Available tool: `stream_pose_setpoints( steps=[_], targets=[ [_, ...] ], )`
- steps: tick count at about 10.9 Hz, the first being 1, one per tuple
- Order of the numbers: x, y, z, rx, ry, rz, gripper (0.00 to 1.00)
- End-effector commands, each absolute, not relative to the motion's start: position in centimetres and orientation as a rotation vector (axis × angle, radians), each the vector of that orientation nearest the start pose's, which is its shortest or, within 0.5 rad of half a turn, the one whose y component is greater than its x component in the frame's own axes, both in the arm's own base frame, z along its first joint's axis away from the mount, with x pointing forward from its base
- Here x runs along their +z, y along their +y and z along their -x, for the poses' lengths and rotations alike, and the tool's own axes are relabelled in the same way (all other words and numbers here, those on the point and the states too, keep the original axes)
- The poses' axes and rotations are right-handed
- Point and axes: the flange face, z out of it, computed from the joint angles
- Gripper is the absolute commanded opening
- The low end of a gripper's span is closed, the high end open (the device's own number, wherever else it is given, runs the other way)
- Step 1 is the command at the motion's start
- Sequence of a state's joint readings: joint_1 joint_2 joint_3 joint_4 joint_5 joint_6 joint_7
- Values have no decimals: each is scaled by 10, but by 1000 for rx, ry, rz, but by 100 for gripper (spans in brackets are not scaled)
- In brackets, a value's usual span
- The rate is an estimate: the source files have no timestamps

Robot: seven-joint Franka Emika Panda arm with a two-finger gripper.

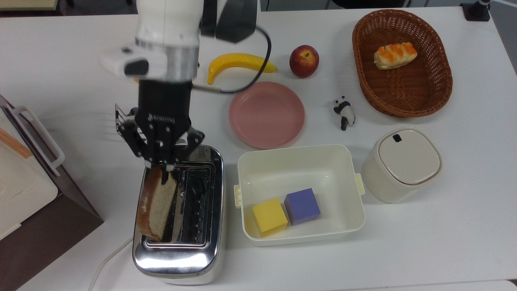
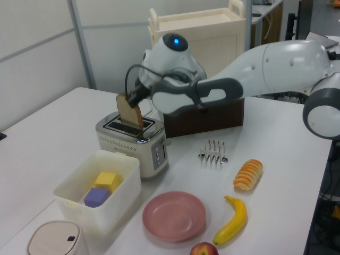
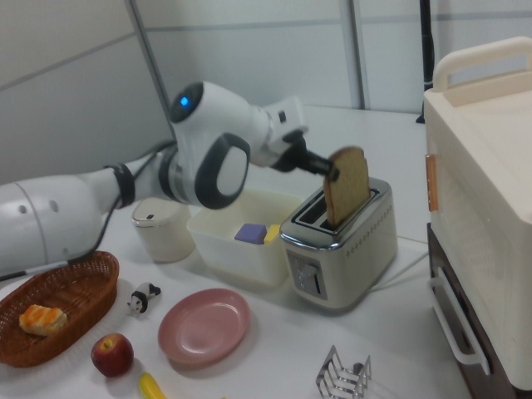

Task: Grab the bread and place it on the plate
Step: 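Lift the toast out of the toaster and carry it over the pink plate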

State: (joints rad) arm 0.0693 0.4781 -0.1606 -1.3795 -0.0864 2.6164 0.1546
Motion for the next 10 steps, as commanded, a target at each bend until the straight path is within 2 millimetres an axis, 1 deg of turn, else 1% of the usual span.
stream_pose_setpoints(
  steps=[1,2,4,5,6,7,8,9,10],
  targets=[
    [607,-33,-714,-1291,412,2874,0],
    [620,-32,-705,-1232,439,2883,0],
    [632,-25,-680,-944,498,2896,0],
    [635,-13,-664,-783,360,2962,0],
    [632,6,-648,-599,126,3025,0],
    [628,13,-636,-449,-5,3030,0],
    [619,16,-630,-337,-35,3029,0],
    [599,27,-629,-244,-57,3022,0],
    [579,32,-629,-178,-48,2989,0]
  ],
)
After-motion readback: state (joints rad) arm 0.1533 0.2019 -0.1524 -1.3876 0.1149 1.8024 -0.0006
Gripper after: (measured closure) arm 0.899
